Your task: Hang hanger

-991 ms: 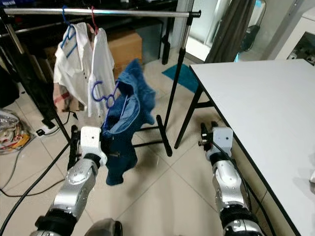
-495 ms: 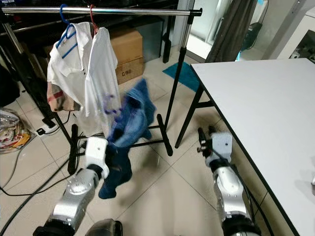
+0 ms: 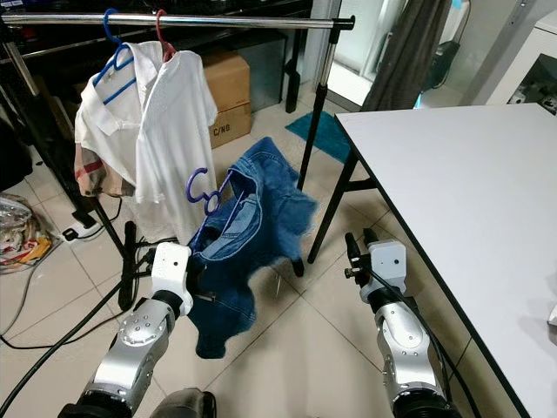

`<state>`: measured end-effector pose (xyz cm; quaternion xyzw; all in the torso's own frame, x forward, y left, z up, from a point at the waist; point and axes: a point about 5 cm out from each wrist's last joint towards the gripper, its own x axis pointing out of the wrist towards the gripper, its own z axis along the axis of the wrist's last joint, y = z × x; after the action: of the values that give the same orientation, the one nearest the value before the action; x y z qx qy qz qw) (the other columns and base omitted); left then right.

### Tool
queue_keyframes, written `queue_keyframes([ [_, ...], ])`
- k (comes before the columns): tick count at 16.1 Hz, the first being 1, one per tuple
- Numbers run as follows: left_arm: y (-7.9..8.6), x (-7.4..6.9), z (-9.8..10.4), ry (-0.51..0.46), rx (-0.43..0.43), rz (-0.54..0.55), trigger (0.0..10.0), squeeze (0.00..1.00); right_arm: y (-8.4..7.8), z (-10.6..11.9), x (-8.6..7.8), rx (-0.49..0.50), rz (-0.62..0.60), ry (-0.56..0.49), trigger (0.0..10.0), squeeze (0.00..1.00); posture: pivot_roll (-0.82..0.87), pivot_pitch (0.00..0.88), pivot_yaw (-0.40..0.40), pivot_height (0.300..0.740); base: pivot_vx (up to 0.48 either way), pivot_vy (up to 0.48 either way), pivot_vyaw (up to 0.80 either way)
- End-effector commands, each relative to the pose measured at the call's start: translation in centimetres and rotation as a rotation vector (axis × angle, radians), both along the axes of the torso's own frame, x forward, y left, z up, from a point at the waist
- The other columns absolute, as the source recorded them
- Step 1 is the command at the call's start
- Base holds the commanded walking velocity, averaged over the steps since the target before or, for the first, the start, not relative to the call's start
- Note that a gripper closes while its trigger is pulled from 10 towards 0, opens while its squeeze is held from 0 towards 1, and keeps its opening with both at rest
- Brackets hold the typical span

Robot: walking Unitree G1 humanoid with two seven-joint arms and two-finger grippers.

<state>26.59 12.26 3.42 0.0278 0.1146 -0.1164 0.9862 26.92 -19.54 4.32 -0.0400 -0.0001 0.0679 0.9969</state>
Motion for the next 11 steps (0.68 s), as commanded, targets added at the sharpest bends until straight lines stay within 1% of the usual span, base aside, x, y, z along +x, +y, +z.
queue_keyframes([
  [1,-0.2,0.4,1.2,-0.061,-0.015,0.009,10.0,0.0,0.3,0.2,0.0,-0.012,0.022,0.001,10.0,0.0,0.24,0.006,-0.049,0.74,0.0,0.0,0.0],
  [2,-0.1,0.3,1.2,-0.063,-0.014,0.01,10.0,0.0,0.5,0.1,0.0,-0.011,0.026,0.001,10.0,0.0,0.24,0.006,-0.049,0.74,0.0,0.0,0.0],
  [3,0.1,0.1,1.2,-0.067,-0.007,0.02,10.0,0.0,0.9,0.1,0.0,-0.011,0.042,0.0,10.0,0.0,0.26,0.019,-0.065,0.74,0.0,0.0,0.0],
  [4,0.8,-0.1,1.3,-0.079,-0.007,0.055,10.0,0.0,1.5,0.2,-0.1,-0.015,0.074,-0.005,10.0,0.0,0.26,0.029,-0.085,0.74,0.0,0.0,0.0],
  [7,0.9,-0.1,1.1,-0.077,-0.02,0.103,10.0,0.0,1.3,0.1,0.0,-0.025,0.083,0.002,10.0,0.0,0.26,0.024,-0.084,0.74,0.0,0.0,0.0],
  [9,0.2,0.6,1.7,-0.099,-0.047,0.101,10.0,0.0,0.7,0.5,0.4,-0.025,0.058,-0.005,10.0,0.0,0.25,0.007,-0.09,0.74,0.0,0.0,0.0],
  [11,0.0,1.3,2.4,-0.122,-0.058,0.094,10.0,0.0,1.1,0.5,0.6,-0.025,0.062,-0.009,10.0,0.0,0.26,0.007,-0.091,0.74,0.0,0.0,0.0],
])
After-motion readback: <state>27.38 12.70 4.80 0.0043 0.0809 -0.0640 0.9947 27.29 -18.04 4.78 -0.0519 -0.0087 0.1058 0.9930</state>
